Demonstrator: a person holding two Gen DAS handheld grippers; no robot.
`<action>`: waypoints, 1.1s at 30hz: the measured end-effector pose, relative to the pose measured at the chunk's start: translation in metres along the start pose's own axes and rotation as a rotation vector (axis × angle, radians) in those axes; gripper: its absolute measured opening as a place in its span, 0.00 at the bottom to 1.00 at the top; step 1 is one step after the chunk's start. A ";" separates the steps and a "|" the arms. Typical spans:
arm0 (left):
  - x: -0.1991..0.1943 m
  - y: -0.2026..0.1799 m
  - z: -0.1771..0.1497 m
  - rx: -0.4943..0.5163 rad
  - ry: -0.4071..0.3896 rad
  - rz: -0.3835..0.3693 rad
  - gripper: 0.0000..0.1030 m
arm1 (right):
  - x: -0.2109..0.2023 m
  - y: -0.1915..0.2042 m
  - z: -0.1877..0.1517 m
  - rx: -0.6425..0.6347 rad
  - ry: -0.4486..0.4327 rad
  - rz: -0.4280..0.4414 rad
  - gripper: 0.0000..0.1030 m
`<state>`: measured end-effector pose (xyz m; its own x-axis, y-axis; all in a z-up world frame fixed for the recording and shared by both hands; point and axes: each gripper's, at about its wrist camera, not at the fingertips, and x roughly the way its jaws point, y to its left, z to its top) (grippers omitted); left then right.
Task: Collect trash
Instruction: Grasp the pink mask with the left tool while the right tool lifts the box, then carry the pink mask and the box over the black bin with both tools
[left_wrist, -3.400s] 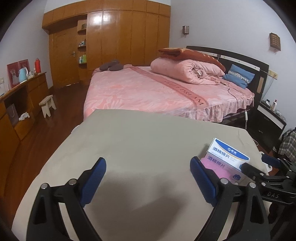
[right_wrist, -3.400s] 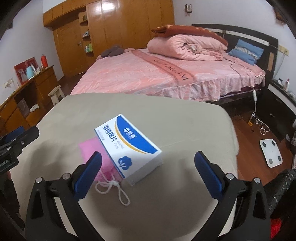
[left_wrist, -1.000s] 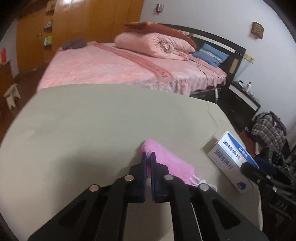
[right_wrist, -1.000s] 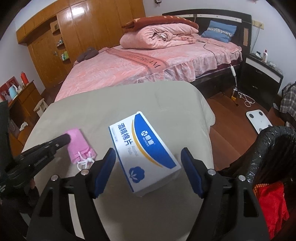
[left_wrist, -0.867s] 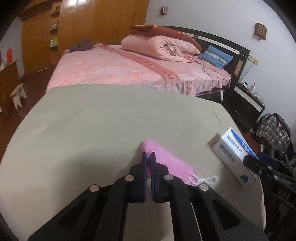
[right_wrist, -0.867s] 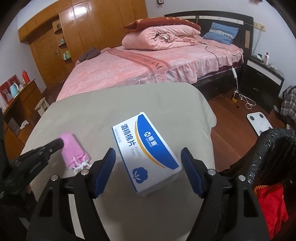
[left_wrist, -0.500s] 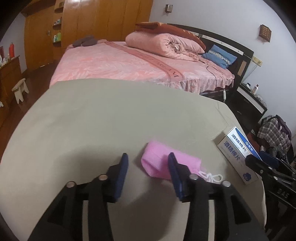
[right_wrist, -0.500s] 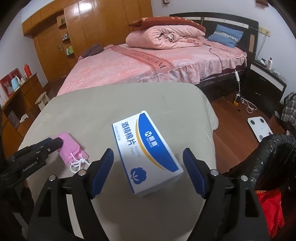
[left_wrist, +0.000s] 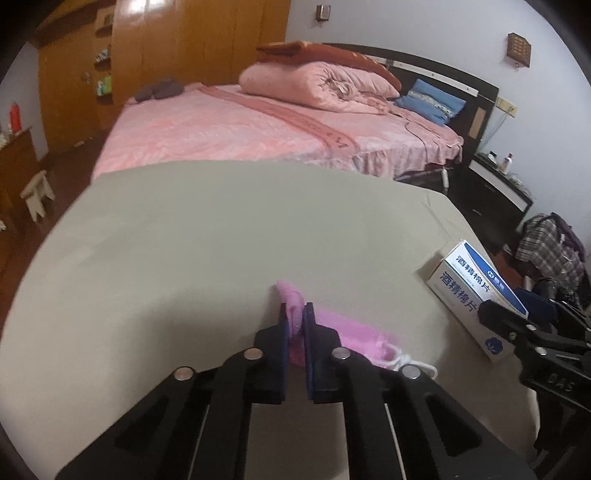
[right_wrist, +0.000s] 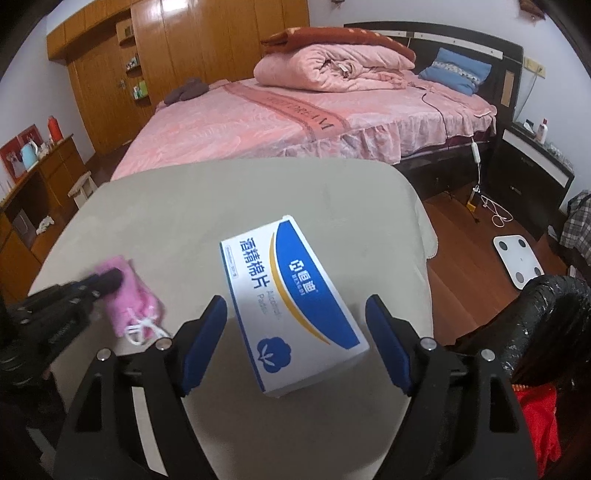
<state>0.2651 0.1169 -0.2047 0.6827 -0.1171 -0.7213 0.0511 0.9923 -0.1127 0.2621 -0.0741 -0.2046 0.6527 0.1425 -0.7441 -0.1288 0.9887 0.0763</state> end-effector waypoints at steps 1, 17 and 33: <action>-0.003 -0.001 -0.001 0.003 -0.008 0.009 0.06 | 0.002 0.001 0.000 -0.004 0.003 -0.002 0.73; -0.052 0.008 -0.001 -0.039 -0.063 0.041 0.06 | -0.030 0.006 0.002 -0.003 -0.053 0.028 0.59; -0.089 -0.012 -0.007 -0.029 -0.089 0.033 0.06 | -0.086 0.008 0.000 -0.019 -0.103 0.071 0.57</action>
<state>0.1983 0.1152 -0.1439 0.7456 -0.0789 -0.6617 0.0075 0.9939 -0.1101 0.2051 -0.0784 -0.1398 0.7148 0.2170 -0.6648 -0.1908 0.9751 0.1131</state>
